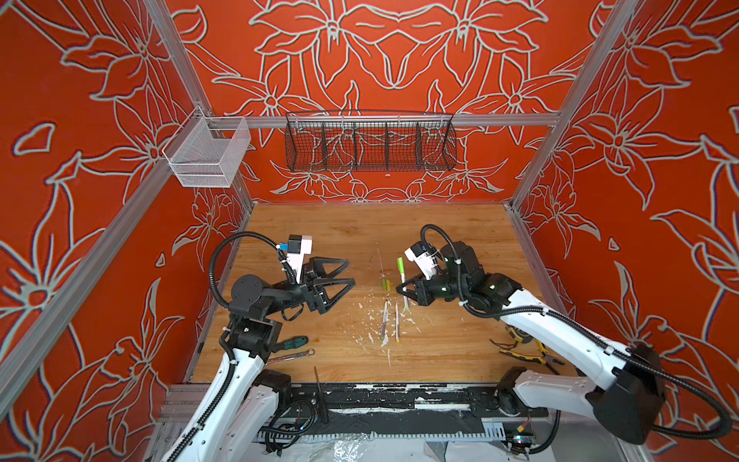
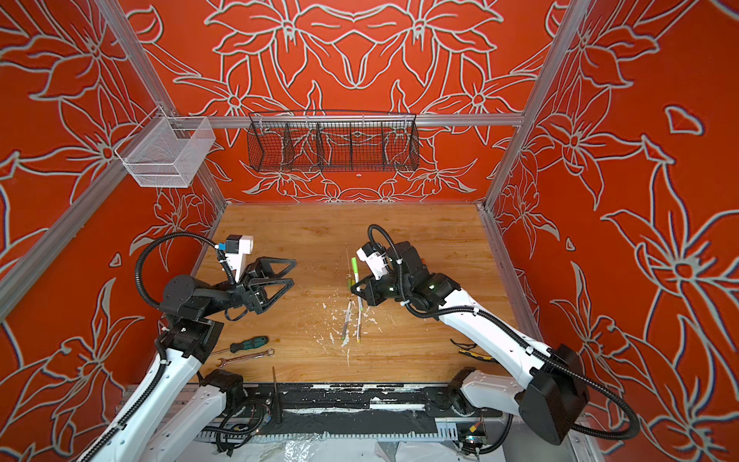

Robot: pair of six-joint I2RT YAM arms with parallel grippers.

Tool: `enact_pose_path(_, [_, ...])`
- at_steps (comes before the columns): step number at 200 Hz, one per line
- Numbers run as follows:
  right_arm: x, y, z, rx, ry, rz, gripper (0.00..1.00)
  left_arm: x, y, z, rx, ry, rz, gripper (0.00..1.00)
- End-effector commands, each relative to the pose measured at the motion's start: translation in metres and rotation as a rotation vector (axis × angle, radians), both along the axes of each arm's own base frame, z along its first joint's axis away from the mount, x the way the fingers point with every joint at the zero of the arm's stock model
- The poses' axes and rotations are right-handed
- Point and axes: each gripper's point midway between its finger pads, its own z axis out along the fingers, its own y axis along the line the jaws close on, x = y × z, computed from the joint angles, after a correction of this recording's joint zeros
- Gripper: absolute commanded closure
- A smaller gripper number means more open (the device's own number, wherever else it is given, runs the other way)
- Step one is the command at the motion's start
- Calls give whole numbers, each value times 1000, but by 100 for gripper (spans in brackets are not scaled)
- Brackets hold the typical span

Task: Insert the pens into the pen caps
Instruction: 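Carry the green-capped marker down and lay it beside the red-capped marker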

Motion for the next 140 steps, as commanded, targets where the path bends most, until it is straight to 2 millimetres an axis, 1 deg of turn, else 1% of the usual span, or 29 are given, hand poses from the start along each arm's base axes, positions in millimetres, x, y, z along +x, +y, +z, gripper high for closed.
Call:
enact_pose_path(1, [22,-48,-40,-254,57,-168,100,-8,0,3,-6,-23,-23,3])
enact_pose_path(18, [39,-74,-67,-416,100,-235,100,-11,1,1,13,-18,-19,3])
enact_pose_path(43, [68,-110,-95,-646,150,-325,100,-17,2,-4,43,-15,-8,3])
enact_pose_path(59, [84,-131,-112,-764,191,-359,100,-20,2,-7,57,-12,-3,3])
enact_pose_path(93, [120,-158,-141,-858,246,-396,100,-24,3,-11,79,-5,2,3])
enact_pose_path(124, [133,-185,-170,-909,331,-422,100,-29,4,-15,99,-3,4,3])
enact_pose_path(140, [136,-197,-178,-935,340,-440,100,-31,4,-17,108,2,3,3])
